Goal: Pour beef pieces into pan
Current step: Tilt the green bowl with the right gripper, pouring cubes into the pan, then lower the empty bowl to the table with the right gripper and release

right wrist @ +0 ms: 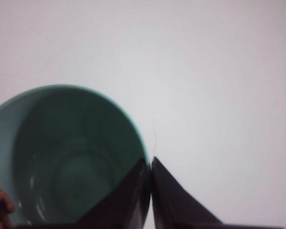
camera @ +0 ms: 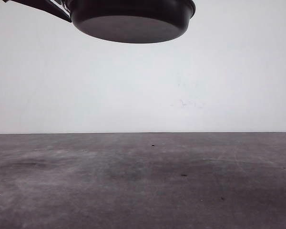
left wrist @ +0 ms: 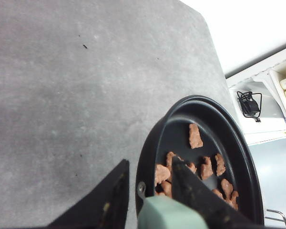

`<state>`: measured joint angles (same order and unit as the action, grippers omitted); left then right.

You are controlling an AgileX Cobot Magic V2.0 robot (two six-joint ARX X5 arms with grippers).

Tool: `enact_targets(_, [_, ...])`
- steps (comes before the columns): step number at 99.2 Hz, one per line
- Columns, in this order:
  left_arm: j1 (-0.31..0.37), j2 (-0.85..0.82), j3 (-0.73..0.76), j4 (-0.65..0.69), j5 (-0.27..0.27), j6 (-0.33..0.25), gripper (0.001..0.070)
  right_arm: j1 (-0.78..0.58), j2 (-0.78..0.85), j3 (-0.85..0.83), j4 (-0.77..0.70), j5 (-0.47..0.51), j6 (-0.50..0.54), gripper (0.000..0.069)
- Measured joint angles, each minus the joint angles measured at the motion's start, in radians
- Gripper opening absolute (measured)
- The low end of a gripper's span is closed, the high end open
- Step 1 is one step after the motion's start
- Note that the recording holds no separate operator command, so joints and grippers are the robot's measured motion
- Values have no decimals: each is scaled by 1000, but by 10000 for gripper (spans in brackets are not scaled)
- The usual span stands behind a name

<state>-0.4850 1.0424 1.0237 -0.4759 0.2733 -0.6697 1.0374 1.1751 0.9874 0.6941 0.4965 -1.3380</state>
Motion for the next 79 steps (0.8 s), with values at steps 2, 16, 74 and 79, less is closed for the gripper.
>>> enact_targets(2, [0,0,0,0,-5,0,131,2,-1,1,9,-2,0,9])
enact_targets(16, [0,0,0,5,-24,1,131,-15,3,10,-13,-22,-1,9])
enact_targets(74, [5,0,0,15,-35,3,131,-22,23,11,-27,-49,69,9])
enact_targets(79, [5,0,0,16,-36,3,131,-37,24,11,-78,-34,111,9])
